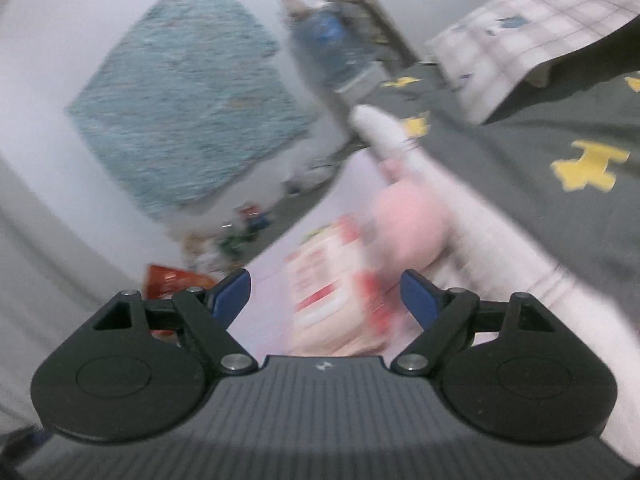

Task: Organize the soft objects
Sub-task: 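Move the right tool to the pink plush bunny on the bed, then grasp the pink plush bunny with the right tool and lift it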

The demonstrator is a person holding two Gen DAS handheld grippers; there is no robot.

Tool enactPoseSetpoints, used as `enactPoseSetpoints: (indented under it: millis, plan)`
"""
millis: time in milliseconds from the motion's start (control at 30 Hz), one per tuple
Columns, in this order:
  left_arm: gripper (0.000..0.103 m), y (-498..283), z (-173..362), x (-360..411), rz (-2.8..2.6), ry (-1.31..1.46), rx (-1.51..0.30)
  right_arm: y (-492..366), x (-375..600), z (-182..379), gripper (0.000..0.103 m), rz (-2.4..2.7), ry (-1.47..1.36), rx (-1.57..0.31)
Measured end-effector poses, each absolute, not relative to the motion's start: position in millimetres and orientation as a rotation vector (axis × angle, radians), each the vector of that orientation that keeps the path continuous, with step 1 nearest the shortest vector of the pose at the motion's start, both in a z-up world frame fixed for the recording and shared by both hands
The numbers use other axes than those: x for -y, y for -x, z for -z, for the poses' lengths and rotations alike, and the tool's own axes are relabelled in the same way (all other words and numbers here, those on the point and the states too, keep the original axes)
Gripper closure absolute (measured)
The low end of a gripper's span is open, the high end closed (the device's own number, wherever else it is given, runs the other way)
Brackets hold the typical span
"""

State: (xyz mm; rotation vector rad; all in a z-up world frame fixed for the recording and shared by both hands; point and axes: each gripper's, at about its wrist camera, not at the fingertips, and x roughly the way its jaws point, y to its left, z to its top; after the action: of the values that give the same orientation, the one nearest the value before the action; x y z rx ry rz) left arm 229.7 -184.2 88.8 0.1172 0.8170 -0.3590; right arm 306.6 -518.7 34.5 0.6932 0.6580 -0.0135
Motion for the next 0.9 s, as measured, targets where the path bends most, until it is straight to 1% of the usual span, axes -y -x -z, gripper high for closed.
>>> enactPoseSetpoints:
  millis: [133,300,333,400,567,767,900]
  plan:
    - [0.009,-242.9,-77.3,193.3,0.348,-0.111,-0.828,-363.8,538.0,-0.1,0.021,0.074,-0.686,-0.702]
    - [0.009,-249.1,-70.2,193.4,0.328,-0.114,-0.823,-409.5,548.4,27.9,0.021,0.091,-0.675,-0.742]
    - [0.009,-249.2,-70.0,193.9,0.325,-0.117,-0.820,-413.6,550.0,31.1,0.023,0.090,-0.674,-0.753]
    - [0.009,-249.5,-68.5,193.6,0.319,-0.118,-0.815,-416.4,550.1,36.0,0.031,0.077,-0.685,-0.767]
    - [0.009,-244.6,-69.1,194.1,0.328,-0.105,-0.810,-406.9,551.4,34.5,0.040,0.059,-0.721,-0.769]
    - [0.009,-222.9,-76.3,196.6,0.358,-0.087,-0.791,-356.5,564.4,20.5,0.042,0.028,-0.866,-0.735]
    - [0.008,-200.4,-79.9,200.9,0.407,-0.090,-0.783,-302.1,565.5,7.1,0.042,-0.015,-0.938,-0.709]
